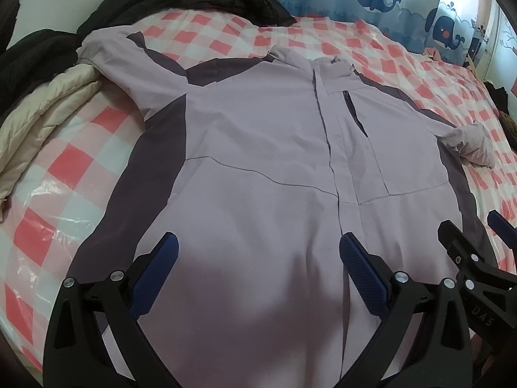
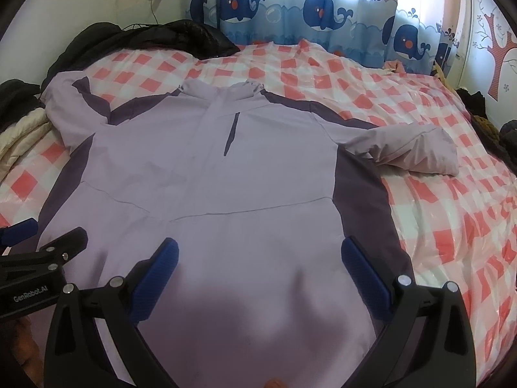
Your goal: Fold large clothes
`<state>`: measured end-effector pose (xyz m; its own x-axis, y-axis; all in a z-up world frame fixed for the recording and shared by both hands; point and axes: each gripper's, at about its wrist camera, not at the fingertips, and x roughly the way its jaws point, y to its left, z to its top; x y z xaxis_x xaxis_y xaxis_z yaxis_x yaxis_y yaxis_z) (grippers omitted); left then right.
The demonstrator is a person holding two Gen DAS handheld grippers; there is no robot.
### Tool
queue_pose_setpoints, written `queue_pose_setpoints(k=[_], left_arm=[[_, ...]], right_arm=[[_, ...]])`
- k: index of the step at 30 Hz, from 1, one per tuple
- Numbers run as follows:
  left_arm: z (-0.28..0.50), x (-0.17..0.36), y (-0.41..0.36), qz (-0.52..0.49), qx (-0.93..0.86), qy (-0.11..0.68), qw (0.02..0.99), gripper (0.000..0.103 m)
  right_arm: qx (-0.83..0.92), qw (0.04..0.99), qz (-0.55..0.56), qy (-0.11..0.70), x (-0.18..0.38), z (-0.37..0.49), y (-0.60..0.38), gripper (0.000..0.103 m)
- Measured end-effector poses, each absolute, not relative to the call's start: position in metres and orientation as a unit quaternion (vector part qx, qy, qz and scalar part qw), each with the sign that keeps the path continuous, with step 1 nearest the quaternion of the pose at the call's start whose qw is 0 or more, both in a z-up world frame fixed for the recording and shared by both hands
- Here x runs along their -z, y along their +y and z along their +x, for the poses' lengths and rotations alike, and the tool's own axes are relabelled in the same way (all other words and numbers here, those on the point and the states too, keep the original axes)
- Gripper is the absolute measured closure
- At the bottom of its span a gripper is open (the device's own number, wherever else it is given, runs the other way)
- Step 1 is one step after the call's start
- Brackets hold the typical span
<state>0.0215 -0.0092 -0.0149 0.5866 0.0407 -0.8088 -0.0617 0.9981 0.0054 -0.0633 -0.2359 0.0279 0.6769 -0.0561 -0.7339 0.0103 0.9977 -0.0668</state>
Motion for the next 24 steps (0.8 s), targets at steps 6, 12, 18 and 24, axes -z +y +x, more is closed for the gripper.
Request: queue_pose_setpoints(k=[6, 12, 18, 24], left_arm=[[0.0219, 0.0146, -0.0089, -0.014, -0.032, 0.454, 0.891, 0.007], [0.0214, 0.0148, -0.0089, -0.014, -0.032, 0.455, 0.890, 0.007], [0.0169, 0.0142, -0.0115, -0.006, -0.028, 0.455, 0.890, 0.007], [0.0157, 0.0142, -0.0121, -0.004, -0.029, 0.454, 0.891, 0.007]], right_arm=[[0.019, 0.915, -0.026, 0.402, -0.0303, -0.0647, -0.2372, 0.006], [0.017, 0.915, -0.023, 0.403, -0.0313, -0.0660, -0.2377, 0.006], [0.013, 0.914, -0.017, 0.405, -0.0324, -0.0682, -0.2390, 0.006], [0.010, 0.914, -0.014, 0.406, -0.0332, -0.0711, -0.2398, 0.006]])
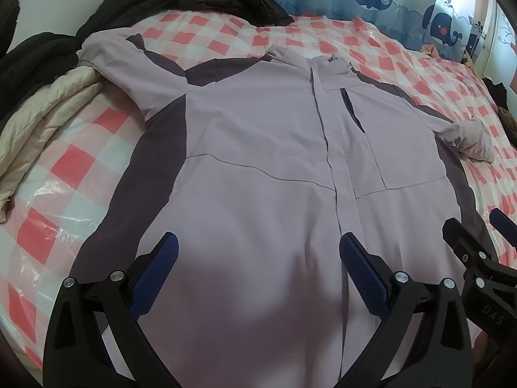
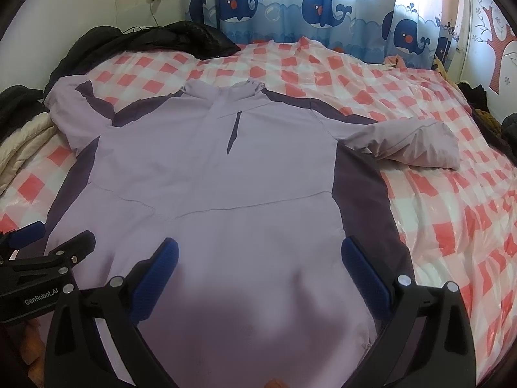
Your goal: Fold large clothes
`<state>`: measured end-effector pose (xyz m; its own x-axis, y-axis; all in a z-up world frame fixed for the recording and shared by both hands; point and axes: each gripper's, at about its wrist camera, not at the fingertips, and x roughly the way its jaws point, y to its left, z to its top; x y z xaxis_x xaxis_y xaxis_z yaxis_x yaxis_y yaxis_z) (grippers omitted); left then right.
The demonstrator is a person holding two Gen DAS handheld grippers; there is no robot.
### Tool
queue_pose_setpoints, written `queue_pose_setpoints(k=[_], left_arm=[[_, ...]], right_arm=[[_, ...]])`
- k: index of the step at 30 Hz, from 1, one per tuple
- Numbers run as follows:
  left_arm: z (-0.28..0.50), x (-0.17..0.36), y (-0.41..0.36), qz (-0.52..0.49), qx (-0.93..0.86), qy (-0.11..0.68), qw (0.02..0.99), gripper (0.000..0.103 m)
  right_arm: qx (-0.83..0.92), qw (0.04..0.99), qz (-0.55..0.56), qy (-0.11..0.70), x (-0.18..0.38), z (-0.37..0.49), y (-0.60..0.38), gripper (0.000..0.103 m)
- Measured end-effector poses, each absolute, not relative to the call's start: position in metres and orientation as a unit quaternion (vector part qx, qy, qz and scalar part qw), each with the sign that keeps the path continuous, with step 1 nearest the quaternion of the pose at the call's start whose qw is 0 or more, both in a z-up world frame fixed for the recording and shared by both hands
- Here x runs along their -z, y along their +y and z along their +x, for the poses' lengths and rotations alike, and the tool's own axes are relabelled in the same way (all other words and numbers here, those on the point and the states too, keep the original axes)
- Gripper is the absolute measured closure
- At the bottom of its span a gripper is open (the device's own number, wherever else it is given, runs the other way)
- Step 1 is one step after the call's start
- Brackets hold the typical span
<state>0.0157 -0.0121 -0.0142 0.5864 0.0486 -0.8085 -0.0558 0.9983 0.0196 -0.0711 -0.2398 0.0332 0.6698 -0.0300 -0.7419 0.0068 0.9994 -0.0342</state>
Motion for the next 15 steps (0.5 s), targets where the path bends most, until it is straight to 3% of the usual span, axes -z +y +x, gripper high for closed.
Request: queue_pose_setpoints(k=[15], left_arm=[[0.0147, 0.0122, -0.0146, 0.011, -0.028, 0.453, 0.891, 0.007]], right_arm=[[0.006, 0.912, -0.007, 0.409, -0.0316, -0.0705, -0.2385, 0.006]])
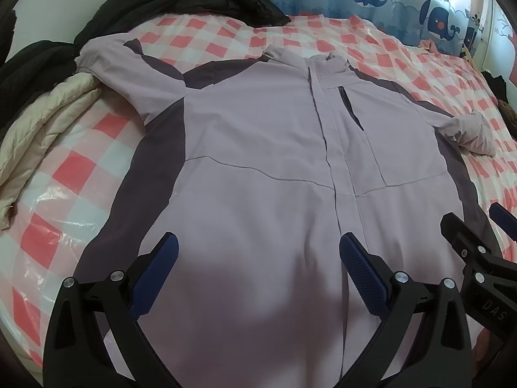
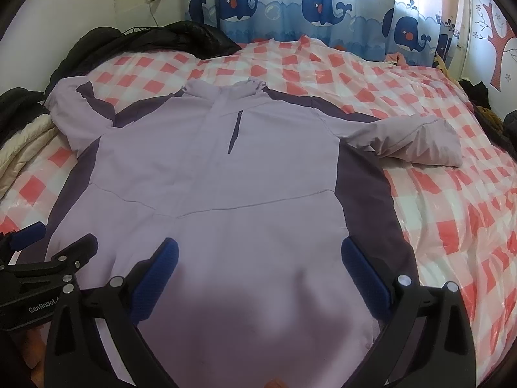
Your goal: Fold large clothes
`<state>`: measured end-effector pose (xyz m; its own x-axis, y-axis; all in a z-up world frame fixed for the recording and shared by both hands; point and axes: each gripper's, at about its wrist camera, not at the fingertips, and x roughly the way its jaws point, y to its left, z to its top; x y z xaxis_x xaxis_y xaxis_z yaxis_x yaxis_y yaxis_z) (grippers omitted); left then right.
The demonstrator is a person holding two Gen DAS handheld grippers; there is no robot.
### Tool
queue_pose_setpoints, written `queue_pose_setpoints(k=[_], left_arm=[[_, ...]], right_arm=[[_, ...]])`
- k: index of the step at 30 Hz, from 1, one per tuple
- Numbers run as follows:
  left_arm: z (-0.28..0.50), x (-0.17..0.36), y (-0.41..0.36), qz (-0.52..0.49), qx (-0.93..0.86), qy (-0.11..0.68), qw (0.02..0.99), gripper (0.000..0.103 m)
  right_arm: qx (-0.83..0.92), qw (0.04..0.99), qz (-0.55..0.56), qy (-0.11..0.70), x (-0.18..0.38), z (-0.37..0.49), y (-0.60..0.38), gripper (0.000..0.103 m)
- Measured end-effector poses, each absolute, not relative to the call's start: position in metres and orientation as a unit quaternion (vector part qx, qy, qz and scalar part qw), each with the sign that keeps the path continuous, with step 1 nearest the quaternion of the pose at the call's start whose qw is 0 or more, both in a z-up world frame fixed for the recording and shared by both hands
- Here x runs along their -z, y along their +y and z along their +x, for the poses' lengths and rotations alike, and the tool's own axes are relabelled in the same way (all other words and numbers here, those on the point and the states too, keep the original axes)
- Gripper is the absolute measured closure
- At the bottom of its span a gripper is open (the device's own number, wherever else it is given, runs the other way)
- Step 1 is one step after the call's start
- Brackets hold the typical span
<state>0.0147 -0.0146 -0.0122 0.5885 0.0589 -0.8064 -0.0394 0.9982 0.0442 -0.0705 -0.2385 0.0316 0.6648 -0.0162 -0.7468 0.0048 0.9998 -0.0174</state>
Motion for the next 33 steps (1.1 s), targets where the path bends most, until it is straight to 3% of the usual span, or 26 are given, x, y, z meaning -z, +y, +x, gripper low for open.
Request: queue_pose_setpoints(k=[33], left_arm=[[0.0137, 0.0120, -0.0156, 0.013, -0.027, 0.453, 0.891, 0.007]], right_arm=[[-0.001, 0.911, -0.001, 0.413, -0.0281, -0.0692, -0.2362, 0.006]])
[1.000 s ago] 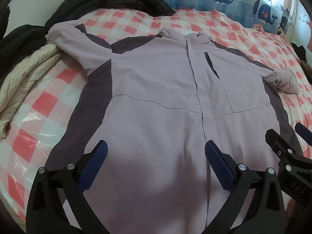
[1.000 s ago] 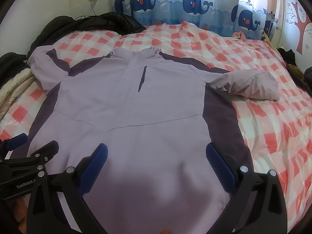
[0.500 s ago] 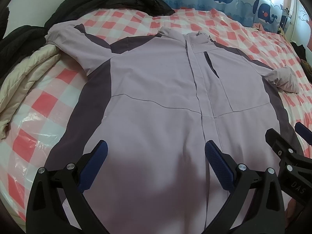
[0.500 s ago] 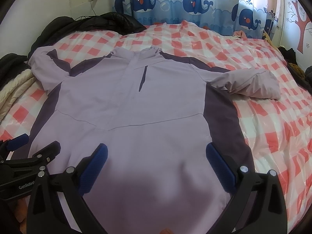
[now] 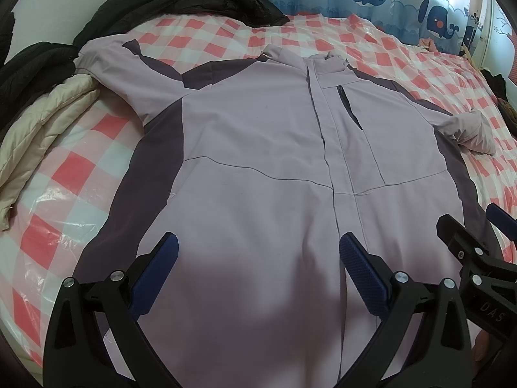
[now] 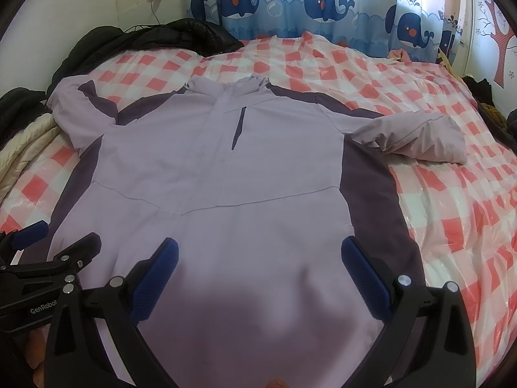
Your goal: Fold large clothes
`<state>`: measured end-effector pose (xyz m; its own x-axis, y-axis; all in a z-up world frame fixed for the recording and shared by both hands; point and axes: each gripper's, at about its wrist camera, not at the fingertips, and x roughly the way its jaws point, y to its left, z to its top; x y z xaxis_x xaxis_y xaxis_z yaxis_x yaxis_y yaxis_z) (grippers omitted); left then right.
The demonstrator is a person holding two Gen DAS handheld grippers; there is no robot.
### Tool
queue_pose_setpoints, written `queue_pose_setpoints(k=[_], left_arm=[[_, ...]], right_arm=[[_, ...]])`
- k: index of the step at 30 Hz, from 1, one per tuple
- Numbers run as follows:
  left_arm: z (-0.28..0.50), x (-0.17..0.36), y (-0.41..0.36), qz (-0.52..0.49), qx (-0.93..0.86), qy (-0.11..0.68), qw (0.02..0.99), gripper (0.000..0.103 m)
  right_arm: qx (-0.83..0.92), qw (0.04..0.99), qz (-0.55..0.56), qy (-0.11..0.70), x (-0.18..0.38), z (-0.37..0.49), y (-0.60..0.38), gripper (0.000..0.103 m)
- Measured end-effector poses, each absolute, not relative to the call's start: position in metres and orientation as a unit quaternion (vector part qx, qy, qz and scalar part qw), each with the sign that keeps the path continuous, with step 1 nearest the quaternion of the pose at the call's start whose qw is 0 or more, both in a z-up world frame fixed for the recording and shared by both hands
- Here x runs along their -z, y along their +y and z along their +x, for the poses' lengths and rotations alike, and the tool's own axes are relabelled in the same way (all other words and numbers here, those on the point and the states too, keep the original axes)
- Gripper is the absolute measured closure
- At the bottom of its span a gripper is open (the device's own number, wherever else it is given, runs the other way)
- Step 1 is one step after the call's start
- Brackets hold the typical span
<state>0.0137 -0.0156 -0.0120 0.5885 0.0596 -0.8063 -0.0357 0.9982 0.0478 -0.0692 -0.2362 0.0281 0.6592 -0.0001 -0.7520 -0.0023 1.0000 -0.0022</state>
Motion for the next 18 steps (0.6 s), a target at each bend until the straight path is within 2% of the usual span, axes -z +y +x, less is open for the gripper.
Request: queue_pose_setpoints(k=[18], left_arm=[[0.0136, 0.0122, -0.0160, 0.013, -0.027, 0.453, 0.891, 0.007]], right_arm=[[-0.004, 0.909, 0.001, 0.416, -0.0266, -0.0691, -0.2348, 0.006]])
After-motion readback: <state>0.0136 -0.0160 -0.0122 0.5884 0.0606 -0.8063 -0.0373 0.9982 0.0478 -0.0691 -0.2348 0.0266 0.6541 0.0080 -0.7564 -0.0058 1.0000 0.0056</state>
